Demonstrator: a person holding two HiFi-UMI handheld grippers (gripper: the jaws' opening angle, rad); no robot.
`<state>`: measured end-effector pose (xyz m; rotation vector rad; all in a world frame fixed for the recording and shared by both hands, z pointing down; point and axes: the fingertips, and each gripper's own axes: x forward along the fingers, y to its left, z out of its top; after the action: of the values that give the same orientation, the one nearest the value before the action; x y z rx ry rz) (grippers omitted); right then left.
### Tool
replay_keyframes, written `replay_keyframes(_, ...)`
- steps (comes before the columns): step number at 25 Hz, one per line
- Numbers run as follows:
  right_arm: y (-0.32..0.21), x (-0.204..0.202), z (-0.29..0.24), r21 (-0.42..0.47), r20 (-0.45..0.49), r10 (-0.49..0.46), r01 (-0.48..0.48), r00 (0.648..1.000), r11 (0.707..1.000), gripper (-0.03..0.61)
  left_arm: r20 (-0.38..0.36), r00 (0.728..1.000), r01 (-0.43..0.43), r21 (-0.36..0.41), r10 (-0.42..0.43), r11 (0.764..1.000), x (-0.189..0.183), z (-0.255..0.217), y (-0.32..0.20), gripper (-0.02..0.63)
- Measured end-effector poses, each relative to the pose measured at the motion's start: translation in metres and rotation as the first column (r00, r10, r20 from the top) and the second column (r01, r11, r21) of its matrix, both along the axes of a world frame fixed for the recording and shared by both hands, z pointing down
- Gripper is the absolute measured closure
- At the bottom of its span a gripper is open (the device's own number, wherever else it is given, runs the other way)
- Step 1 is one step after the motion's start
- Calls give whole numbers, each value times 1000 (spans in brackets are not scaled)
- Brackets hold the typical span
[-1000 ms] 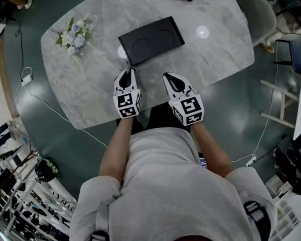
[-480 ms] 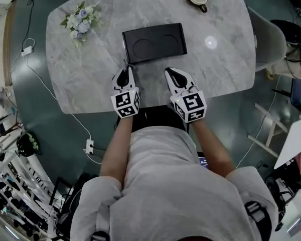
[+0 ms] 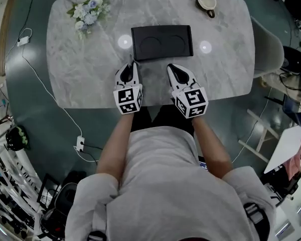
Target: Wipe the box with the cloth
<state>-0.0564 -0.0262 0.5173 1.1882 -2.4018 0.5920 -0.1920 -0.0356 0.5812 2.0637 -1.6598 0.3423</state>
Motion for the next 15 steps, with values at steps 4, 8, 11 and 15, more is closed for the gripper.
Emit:
replay_keyframes(4,0,1,5,11,18,-85,84,996,996,551,32,997,65,26,-66,998,2,3,2,565)
replay_keyframes(8,-1,-1,10,9,29,-215,215,976,977,551,76,978,191,43,-193,981,1,7,2,565)
replay_keyframes(11,0,13,7,6,33,-281,281,959,960,551,59,961,270,41,-272,962,11,6,12,565)
replay_keyframes(15,-10,34,9,6,17,-315,315,949,949,551,60,944,320,58,-323,946,24,4,10,565)
